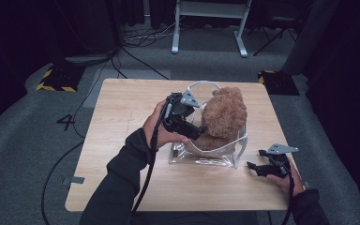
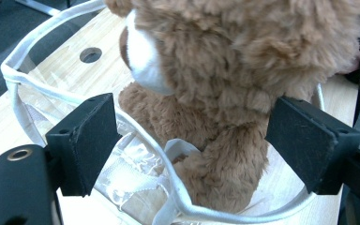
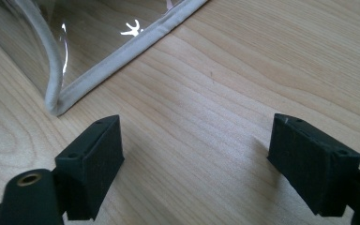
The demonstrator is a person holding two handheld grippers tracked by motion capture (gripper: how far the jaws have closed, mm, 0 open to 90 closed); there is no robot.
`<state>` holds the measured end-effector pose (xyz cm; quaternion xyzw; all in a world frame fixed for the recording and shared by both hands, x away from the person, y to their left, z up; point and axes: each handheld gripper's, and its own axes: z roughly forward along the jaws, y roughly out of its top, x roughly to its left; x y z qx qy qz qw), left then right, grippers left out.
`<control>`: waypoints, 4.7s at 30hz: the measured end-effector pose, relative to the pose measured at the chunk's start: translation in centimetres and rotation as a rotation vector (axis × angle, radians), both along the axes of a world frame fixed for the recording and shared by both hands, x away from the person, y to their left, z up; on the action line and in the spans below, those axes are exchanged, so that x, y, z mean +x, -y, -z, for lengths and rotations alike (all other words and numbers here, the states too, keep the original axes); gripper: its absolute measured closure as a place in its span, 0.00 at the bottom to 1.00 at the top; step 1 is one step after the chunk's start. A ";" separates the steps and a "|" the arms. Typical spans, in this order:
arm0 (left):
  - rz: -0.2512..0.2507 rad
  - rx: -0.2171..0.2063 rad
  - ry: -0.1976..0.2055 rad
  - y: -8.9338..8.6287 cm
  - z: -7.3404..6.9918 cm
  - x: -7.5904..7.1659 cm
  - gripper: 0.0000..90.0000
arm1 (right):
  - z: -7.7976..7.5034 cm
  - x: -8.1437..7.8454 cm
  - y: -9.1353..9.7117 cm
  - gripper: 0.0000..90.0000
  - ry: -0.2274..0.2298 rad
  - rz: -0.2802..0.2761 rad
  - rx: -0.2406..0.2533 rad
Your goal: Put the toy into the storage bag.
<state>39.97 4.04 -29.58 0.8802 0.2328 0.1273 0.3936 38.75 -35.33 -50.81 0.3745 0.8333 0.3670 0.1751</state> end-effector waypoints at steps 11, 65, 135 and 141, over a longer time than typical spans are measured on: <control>-0.007 -0.030 0.022 -1.6 0.1 -0.5 0.19 | 0.0 0.0 0.0 0.20 -0.001 0.000 0.000; -0.174 0.057 0.078 -10.9 4.1 -2.5 0.19 | 0.0 0.0 0.0 0.20 -0.001 0.000 0.000; -0.408 0.138 -0.086 -20.0 19.8 -5.4 0.19 | 0.0 0.0 0.0 0.20 -0.004 0.002 0.002; -0.446 0.061 -0.110 -21.3 21.0 -6.5 0.18 | 0.0 -0.1 0.0 0.20 -0.003 0.003 0.001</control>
